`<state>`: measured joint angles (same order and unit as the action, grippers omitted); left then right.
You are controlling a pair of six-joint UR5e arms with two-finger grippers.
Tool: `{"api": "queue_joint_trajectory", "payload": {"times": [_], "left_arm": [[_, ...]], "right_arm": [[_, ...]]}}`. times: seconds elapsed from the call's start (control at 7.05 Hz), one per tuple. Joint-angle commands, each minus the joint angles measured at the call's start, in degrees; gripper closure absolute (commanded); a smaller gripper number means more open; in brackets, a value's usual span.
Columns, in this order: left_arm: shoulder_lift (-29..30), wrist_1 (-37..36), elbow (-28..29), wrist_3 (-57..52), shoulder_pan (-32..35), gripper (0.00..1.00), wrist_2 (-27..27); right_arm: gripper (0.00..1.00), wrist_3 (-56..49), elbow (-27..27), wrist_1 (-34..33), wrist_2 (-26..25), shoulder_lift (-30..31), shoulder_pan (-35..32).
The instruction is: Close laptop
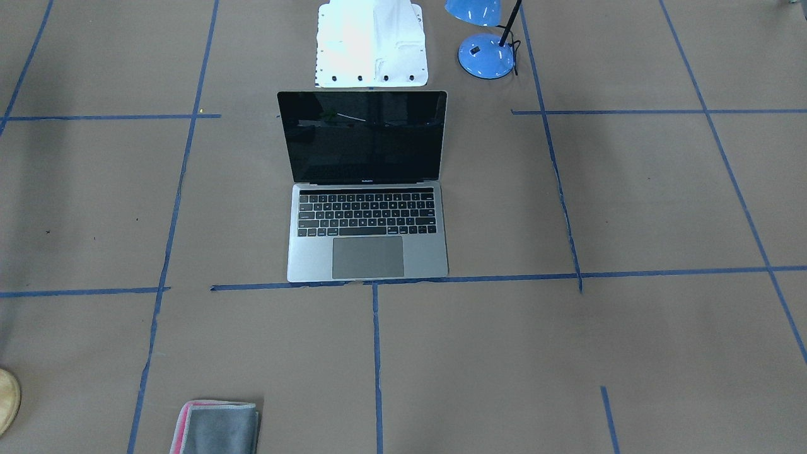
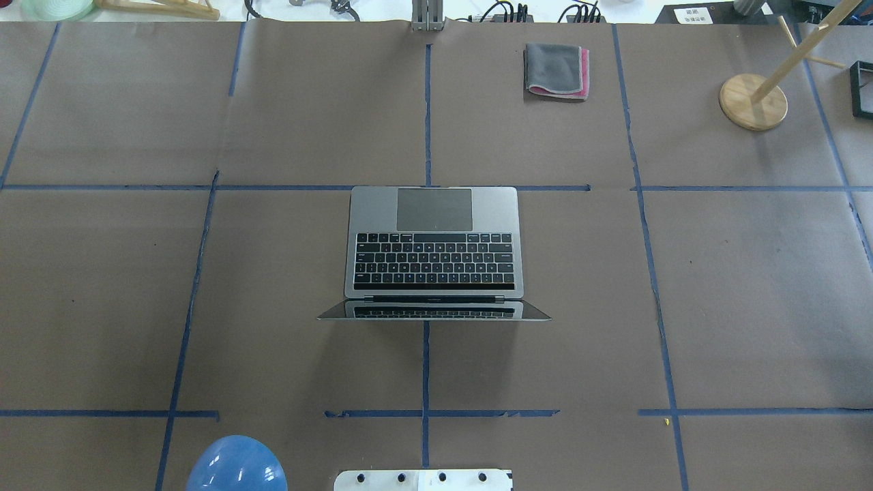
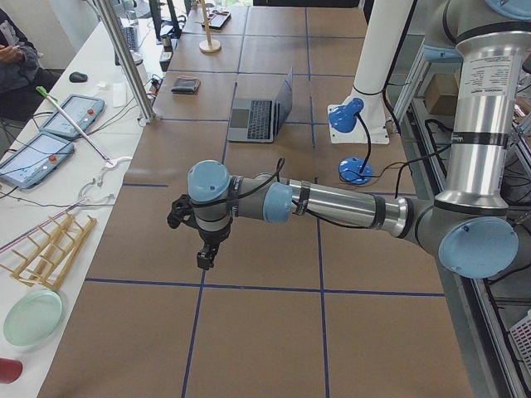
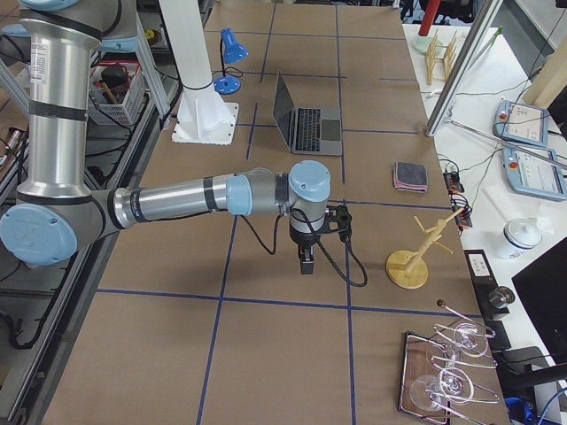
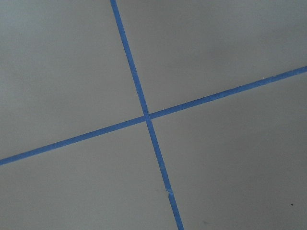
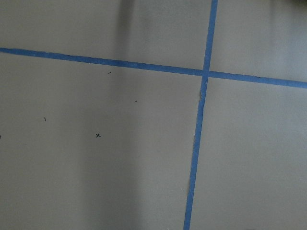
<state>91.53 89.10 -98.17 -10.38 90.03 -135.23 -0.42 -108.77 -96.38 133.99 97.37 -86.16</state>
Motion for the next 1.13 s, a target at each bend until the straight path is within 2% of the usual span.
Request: {"api": "queue_joint_trajectory", "payload": {"times": [0.0,0.28,0.43,0.71,0.99], "left_arm": [[-0.47,4.91,-0.36,4.65,-3.08,0.00,-0.13],[-2.39,10.26,-0.62,11.49,-6.87,0.00,-0.13],[-4.67,17.61,-0.62,15.70,-9.33,0.00,-0.04],[-7.92,35.78,-0.36,35.24,-17.83,0.00,0.48],[-8.30,45.68,-0.61,49.87,-24.00,0.00,0.58]], "right_arm": [[0.00,1.03,-0.12,0.31,0.48,0.11,0.72],[0.01,7.67,-0.13,6.25,0.83,0.80,3.17],[0.01,13.02,-0.21,12.12,0.83,2.46,5.10],[0.00,25.75,-0.21,25.38,0.92,5.28,9.32],[0.01,37.89,-0.13,38.14,0.92,8.18,14.59]]}}
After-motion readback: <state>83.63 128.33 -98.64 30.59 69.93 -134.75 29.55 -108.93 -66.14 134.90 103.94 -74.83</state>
